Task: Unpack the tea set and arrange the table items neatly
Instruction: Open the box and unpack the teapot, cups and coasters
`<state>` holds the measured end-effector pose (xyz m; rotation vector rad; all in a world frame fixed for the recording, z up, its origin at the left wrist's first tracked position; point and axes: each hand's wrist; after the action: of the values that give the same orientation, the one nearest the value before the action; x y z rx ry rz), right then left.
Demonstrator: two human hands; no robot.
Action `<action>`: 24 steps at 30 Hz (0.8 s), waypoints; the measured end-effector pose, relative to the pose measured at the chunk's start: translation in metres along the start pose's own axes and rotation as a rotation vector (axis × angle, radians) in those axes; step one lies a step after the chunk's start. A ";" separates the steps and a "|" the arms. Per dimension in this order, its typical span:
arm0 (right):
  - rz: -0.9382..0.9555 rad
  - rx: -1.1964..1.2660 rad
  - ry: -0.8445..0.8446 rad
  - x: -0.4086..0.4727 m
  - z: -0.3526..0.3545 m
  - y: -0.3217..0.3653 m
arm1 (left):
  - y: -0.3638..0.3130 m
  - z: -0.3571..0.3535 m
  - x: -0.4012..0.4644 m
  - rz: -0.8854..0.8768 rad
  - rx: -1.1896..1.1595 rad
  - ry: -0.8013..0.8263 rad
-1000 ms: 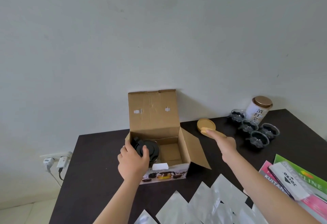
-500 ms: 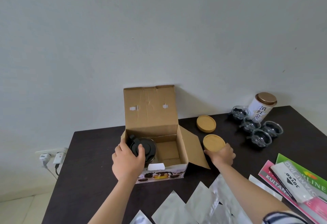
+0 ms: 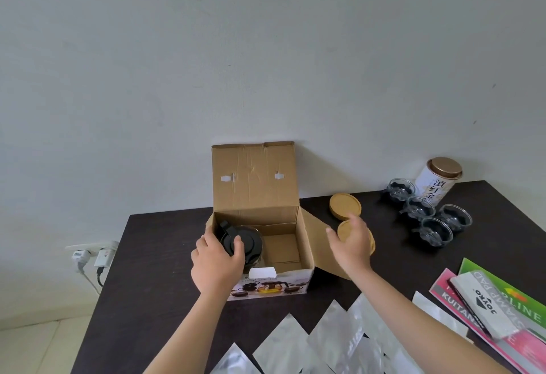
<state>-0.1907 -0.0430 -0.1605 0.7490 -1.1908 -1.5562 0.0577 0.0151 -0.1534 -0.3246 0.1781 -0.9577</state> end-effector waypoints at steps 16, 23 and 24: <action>-0.041 0.167 0.257 -0.032 -0.066 0.057 | 0.051 0.027 -0.002 -0.280 0.146 0.327; 0.035 0.157 0.333 -0.055 -0.101 0.059 | 0.085 0.038 0.004 -0.241 0.119 0.337; 0.046 0.163 0.344 -0.056 -0.104 0.061 | 0.087 0.040 0.004 -0.235 0.107 0.335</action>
<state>-0.0600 -0.0252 -0.1418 1.0425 -1.0758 -1.2413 0.1386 0.0657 -0.1467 -0.0848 0.3996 -1.2472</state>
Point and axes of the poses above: each hand's wrist, its own x-axis towards the middle knuckle, its own z-axis out of the back of the hand, y = z × x, and after that the axes turned 13 degrees about x, right-handed
